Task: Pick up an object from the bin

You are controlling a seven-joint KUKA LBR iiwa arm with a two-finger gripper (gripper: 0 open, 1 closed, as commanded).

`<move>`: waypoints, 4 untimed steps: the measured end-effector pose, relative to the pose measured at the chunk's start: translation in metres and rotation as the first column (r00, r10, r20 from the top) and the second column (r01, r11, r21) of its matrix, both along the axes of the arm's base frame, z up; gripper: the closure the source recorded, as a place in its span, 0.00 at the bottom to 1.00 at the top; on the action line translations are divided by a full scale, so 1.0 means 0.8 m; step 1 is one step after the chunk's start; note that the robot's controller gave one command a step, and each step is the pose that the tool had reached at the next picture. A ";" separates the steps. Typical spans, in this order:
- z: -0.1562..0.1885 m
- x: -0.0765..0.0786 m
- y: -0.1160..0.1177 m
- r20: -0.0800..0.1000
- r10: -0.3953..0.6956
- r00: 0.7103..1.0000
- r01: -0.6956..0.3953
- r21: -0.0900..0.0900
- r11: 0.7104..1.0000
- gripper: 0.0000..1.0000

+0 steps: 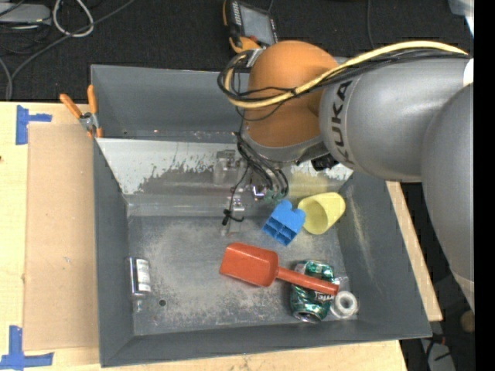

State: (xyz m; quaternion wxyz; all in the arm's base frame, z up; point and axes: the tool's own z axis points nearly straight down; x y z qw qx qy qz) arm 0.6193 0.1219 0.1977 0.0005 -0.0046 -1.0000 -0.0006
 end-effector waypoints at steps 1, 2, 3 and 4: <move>0.000 0.000 0.000 0.000 0.000 1.000 0.000 0.000 1.000 1.00; 0.000 0.000 0.000 0.000 0.000 1.000 0.000 0.000 1.000 1.00; 0.032 -0.010 -0.001 0.002 0.075 0.997 -0.075 0.001 0.997 1.00; -0.028 -0.098 -0.079 -0.013 -0.037 0.999 0.037 -0.005 0.999 1.00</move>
Offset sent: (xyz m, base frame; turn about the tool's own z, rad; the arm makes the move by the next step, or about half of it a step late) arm 0.0000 0.0000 0.0000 0.0000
